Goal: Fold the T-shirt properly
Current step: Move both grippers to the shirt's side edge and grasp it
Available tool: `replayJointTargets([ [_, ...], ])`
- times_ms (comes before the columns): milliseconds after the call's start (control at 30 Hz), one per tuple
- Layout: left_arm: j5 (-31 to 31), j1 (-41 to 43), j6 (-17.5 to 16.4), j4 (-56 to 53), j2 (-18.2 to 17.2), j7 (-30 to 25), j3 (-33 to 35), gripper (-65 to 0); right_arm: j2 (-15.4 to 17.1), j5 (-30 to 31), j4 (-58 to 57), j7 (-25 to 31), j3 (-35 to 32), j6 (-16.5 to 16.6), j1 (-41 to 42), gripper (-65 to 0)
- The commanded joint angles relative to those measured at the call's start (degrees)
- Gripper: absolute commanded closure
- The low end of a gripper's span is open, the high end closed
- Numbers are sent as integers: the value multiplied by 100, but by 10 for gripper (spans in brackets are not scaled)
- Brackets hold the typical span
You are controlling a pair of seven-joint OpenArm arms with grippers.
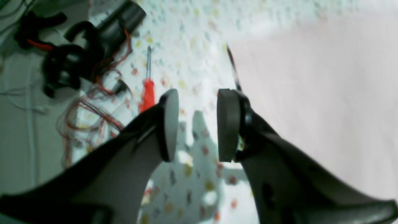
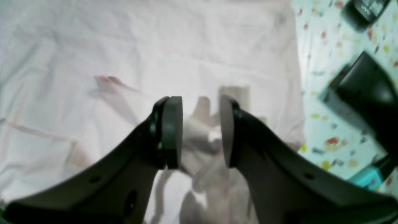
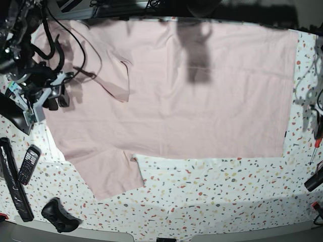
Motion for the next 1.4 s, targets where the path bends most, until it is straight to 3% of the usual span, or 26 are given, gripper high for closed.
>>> replayJointTargets([
  [0,-39,-247,-50,-120,-61,-103,-50,-196,76,-35,-35,181,-72,-66,155,-191],
  [100,-109,-846,-382,-769,136,-144,109,-196,76,-201,-481,315,-348,-90,566,-191],
  [433,664,-3152,-313,-3786,741,-852,1766,-196,76,-186,-2133,201,-599,-87,1982,-191],
  [600,1224,-4048,-348,-5692,1071,-1705,2245,-196,79,-186,-2164,153,-599,-87,2184,-191],
  [667,1226,-4245,-562,-6102,1134,-1904,2393,-196,79,-186,-2164,173,-599,-87,2201,-191],
  [767,1224,-4325,-796,-6205,1152,-1950,2496,-196,79,-190,-2164,175,-599,-87,2199,-191],
  [1000,756,-4385,-833,-6186,1093,-2081,2492,-196,76,-190,-2164,170,-599,-87,2197,-191],
  [1167,647,-4448,-1397,-6172,1121,-1762,2492,-196,76,-188,-2164,173,-599,-87,2197,-191],
  [1233,671,-4402,-1274,-6172,1165,-1764,2492,-196,76,-190,-2164,170,-599,-87,2197,-191],
  [1367,953,-4341,-680,-6175,1226,-1753,2492,-196,76,-188,-2164,136,-599,-87,2197,-191],
])
